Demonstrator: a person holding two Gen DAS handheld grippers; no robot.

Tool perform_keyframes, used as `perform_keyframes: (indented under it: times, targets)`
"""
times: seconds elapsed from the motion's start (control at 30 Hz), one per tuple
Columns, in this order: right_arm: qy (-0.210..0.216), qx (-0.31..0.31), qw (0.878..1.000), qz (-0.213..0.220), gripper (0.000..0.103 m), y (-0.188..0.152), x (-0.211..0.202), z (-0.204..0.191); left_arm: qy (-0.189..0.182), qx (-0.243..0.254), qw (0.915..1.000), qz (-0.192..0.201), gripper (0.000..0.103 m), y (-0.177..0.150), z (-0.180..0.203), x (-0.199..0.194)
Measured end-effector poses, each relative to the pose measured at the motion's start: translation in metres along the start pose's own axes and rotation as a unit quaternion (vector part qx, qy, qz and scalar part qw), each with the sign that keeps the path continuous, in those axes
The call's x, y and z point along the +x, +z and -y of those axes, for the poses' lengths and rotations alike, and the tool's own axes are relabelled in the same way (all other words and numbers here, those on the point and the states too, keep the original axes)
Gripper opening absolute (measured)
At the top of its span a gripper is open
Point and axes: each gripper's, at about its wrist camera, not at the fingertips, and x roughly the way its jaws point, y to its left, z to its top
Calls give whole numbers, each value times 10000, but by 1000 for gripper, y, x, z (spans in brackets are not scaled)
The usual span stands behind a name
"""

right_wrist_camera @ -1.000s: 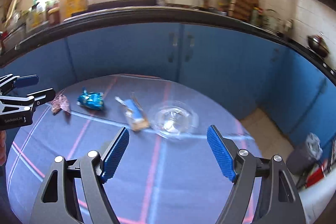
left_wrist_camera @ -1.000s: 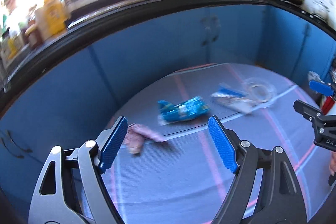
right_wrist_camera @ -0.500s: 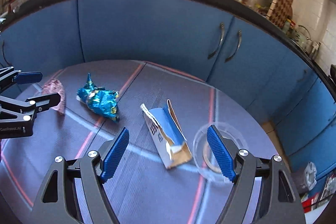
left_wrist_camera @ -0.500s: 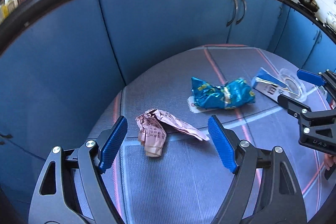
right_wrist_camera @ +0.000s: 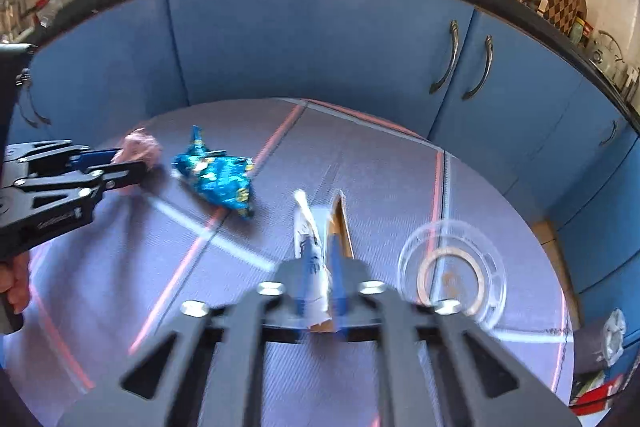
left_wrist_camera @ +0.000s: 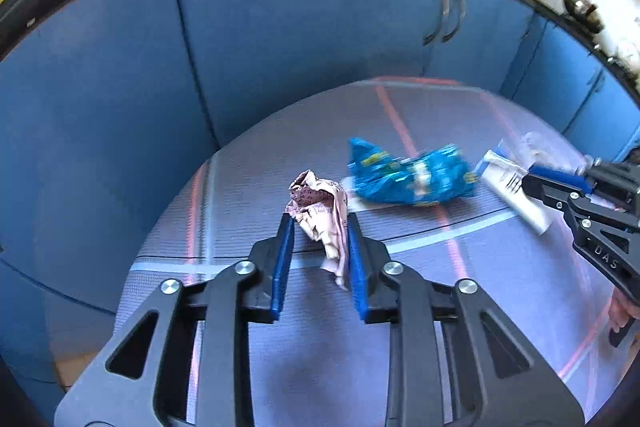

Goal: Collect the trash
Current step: 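Grasp the pink crumpled paper with the left gripper while the right grasps the white-blue carton, then carry the pink paper and carton over the black bin with both grippers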

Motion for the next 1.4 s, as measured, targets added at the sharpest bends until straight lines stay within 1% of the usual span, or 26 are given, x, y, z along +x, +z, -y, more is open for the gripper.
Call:
perform_keyframes:
  times: [0.1, 0.2, 0.3, 0.43, 0.63, 0.83, 1.0, 1.2, 1.4]
  targets:
    - [29, 78, 9999, 145, 2, -9, -26, 3, -41, 149, 9997, 177, 24, 5, 11, -18]
    - [31, 138, 9995, 266, 2, -17, -50, 6, -176, 227, 9992, 291, 24, 11, 24, -36]
    - [-21, 200, 9990, 397, 2, -29, -79, 11, -249, 407, 9980, 419, 24, 13, 45, -54]
    - [-173, 249, 9979, 566, 2, -42, -115, 21, -393, 674, 9955, 538, 24, 13, 79, -71]
    - [-578, 427, 9946, 746, 2, -74, -171, 48, -729, 1100, 9893, 623, 24, 10, 139, -86]
    - [-1019, 711, 9886, 850, 2, -111, -219, 74, -1109, 1569, 9789, 695, 24, 3, 205, -104]
    - [-1378, 950, 9818, 902, 2, -143, -257, 94, -1390, 1973, 9675, 755, 24, -7, 259, -117]
    - [-1699, 1196, 9734, 965, 2, -175, -292, 115, -1650, 2406, 9532, 793, 24, -19, 314, -131]
    - [-1915, 1360, 9667, 1013, 2, -198, -317, 131, -1900, 2755, 9388, 815, 24, -28, 365, -143]
